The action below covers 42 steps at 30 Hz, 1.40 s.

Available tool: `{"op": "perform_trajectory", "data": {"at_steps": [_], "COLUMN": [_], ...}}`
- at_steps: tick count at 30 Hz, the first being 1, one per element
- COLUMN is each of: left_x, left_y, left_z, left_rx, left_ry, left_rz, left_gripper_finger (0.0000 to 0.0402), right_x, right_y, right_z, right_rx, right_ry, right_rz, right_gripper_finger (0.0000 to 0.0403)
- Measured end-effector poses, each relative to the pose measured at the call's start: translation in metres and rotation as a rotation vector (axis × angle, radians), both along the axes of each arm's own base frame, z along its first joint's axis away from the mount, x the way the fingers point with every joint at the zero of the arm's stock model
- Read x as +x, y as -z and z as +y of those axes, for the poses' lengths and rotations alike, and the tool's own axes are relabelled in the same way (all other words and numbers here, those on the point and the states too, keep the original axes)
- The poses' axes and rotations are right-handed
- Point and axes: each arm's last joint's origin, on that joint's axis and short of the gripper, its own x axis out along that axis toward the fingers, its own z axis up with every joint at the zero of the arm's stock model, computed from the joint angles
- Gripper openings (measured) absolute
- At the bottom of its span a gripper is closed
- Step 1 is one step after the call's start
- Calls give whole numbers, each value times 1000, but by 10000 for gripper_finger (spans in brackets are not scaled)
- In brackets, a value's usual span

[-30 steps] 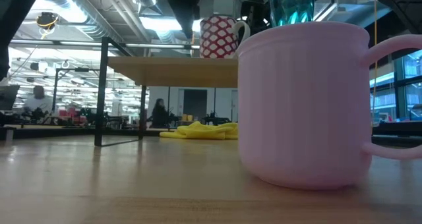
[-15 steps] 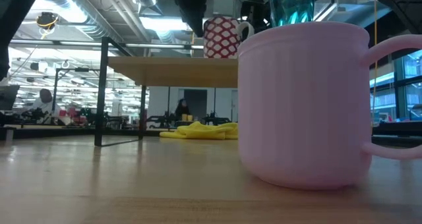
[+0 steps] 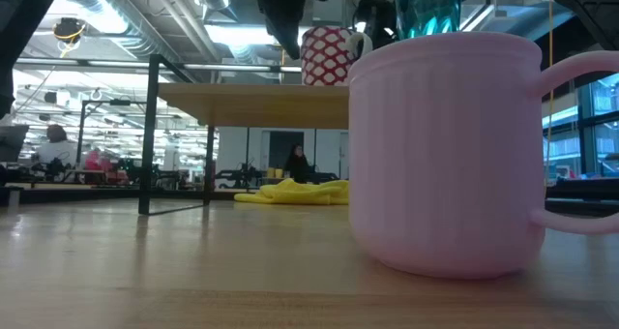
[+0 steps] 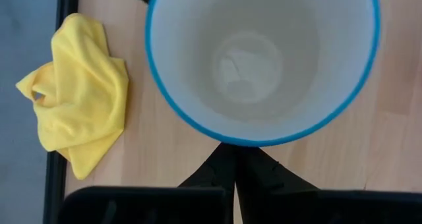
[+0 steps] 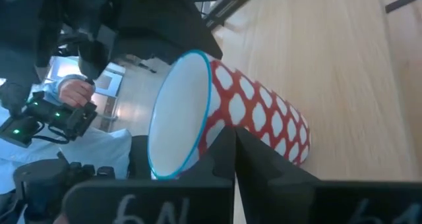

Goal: Stack small to large cups/mugs on shelf
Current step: Put the red mug on the shelf

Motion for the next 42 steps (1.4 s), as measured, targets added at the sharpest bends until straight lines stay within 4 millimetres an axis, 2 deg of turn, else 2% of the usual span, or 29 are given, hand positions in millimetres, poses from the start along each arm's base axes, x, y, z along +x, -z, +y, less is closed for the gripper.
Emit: {"op": "perform_trajectory", "data": {"at_steps": [26, 29, 33, 36, 42], "left_x": [5, 3, -8, -13, -5], "left_y": [-5, -5, -1, 1, 0], "left_z": [33, 36, 40, 39, 20], "left_rx": [37, 46, 63, 26, -29], "left_ry": [23, 10, -29, -54, -24], "left_rz": [-131, -118, -8, 41, -8], "left_gripper_finger": [1, 1, 1, 1, 1], "right_x": [-9, -10, -11, -12, -13], "right_y": [3, 3, 6, 7, 7], "right_z": [7, 8, 7, 4, -1], "right_rx": [17, 21, -69, -106, -132], "right_ry": [-36, -37, -22, -10, -4], "right_rz": [53, 61, 127, 144, 112], "right_gripper_finger": [6, 6, 7, 7, 7]}}
